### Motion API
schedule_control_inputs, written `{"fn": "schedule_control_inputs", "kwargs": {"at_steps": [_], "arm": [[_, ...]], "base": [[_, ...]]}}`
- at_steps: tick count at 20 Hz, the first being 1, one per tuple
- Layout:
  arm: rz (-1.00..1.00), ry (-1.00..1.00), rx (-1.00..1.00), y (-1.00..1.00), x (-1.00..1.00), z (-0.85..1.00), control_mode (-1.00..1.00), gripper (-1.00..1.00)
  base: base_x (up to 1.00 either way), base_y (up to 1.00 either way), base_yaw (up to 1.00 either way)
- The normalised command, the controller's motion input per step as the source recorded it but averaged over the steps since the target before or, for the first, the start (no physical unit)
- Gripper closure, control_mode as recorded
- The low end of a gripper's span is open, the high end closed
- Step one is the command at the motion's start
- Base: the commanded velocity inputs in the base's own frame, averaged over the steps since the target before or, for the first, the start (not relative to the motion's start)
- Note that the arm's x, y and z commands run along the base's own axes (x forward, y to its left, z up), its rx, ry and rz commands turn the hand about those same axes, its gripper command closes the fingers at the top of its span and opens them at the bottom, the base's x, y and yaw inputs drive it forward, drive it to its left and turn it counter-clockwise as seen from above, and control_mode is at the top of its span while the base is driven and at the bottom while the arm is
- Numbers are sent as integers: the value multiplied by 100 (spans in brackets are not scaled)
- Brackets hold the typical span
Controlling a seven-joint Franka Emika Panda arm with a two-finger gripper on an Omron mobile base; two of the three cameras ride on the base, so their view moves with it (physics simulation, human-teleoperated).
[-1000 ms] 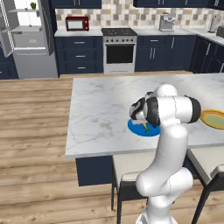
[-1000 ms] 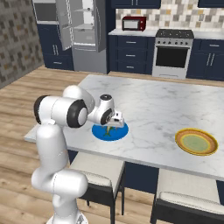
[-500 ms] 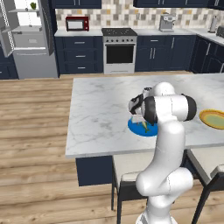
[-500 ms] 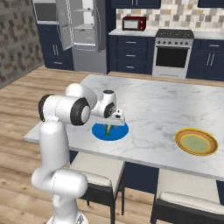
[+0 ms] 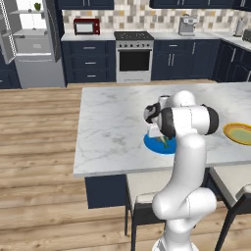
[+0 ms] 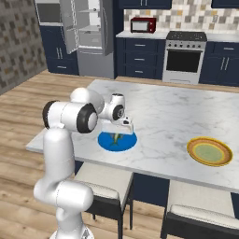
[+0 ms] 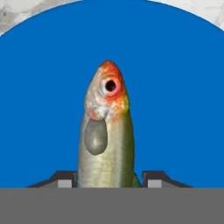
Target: Transport the fish and mushroom to the fridge. Place the fish on the rack containing meat and place the mushroom on the rack containing the vegetable, ensuring meats and vegetables are on different racks.
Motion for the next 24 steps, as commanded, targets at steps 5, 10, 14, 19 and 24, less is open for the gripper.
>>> {"fn": "schedule_control_inputs", "kwargs": {"at_steps": [5,10,14,19,24], "arm": [[0,-18,0,17,-82,-13,-100,100],[0,-33,3,0,-87,27,-100,100],[0,-28,5,0,-82,57,-100,100],[0,-5,2,0,-54,91,-100,100],[0,-6,0,-2,-48,100,-100,100]], "base": [[0,0,0],[0,0,0],[0,0,0],[0,0,0],[0,0,0]]}}
